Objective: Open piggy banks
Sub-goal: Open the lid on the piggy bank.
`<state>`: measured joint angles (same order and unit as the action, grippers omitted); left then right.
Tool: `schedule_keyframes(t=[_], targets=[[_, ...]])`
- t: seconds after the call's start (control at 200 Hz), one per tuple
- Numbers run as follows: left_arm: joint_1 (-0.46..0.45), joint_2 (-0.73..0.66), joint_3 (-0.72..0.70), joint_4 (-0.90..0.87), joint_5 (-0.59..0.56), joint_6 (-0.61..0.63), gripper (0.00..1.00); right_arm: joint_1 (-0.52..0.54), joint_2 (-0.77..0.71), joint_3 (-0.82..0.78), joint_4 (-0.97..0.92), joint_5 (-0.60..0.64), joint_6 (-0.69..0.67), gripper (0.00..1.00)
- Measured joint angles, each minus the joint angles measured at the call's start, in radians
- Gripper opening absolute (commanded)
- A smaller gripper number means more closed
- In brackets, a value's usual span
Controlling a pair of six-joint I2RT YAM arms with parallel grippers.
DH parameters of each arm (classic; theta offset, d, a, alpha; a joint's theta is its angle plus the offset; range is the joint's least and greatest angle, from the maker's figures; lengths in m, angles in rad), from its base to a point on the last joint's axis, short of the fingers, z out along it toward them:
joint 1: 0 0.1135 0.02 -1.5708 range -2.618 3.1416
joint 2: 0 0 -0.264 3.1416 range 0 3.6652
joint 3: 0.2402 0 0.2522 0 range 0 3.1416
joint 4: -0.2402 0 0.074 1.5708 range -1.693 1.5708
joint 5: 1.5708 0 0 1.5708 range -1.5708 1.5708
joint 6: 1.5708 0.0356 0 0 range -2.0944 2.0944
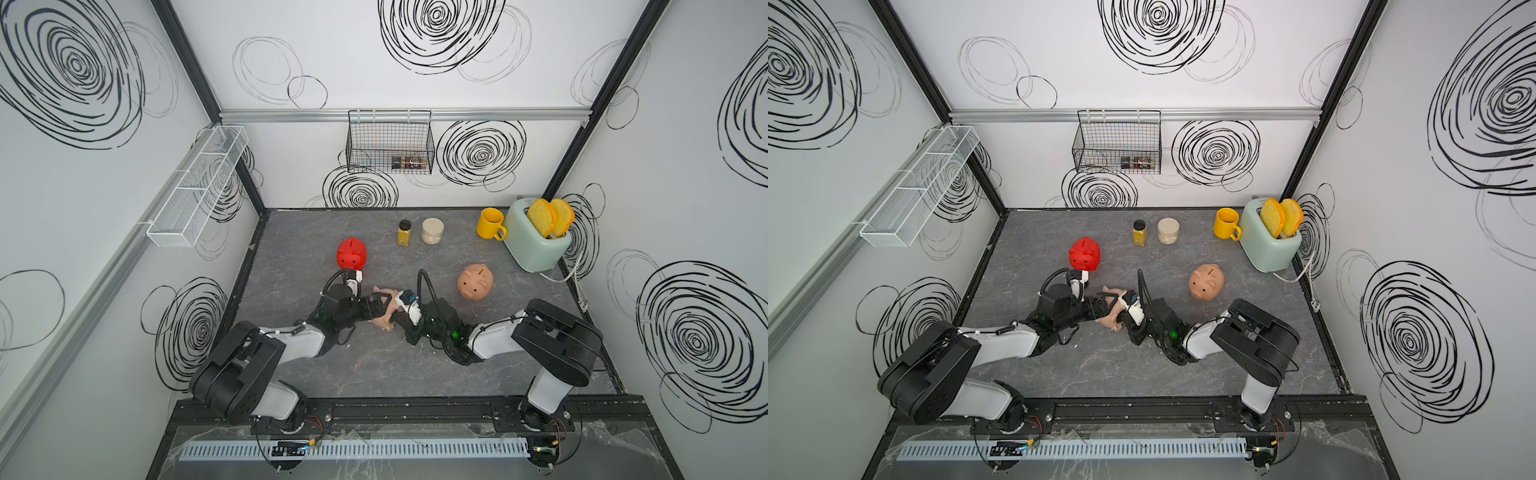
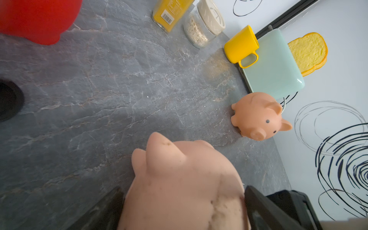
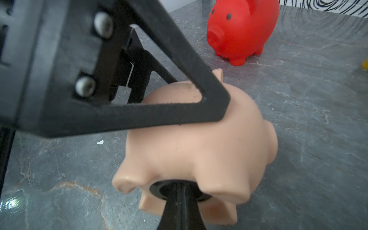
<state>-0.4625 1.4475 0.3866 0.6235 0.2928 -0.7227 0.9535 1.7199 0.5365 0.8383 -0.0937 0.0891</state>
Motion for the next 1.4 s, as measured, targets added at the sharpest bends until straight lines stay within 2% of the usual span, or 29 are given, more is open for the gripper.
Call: schedule_keyframes(t=[0.385, 1.006, 1.401], targets=[[0.02, 0.03, 0.0, 0.045, 0.001, 0.0, 0.96, 0.08, -0.002, 0.041, -0.07, 0.157, -0.117, 0.0], [0.027, 0.06, 0.0, 0.087, 0.02, -0.003, 0.96, 0.12, 0.001, 0.052, -0.09, 0.254, -0.216, 0.0], [0.027, 0.063, 0.0, 0.092, 0.021, -0.003, 0.96, 0.145, 0.006, 0.054, -0.089, 0.319, -0.332, 0.0]])
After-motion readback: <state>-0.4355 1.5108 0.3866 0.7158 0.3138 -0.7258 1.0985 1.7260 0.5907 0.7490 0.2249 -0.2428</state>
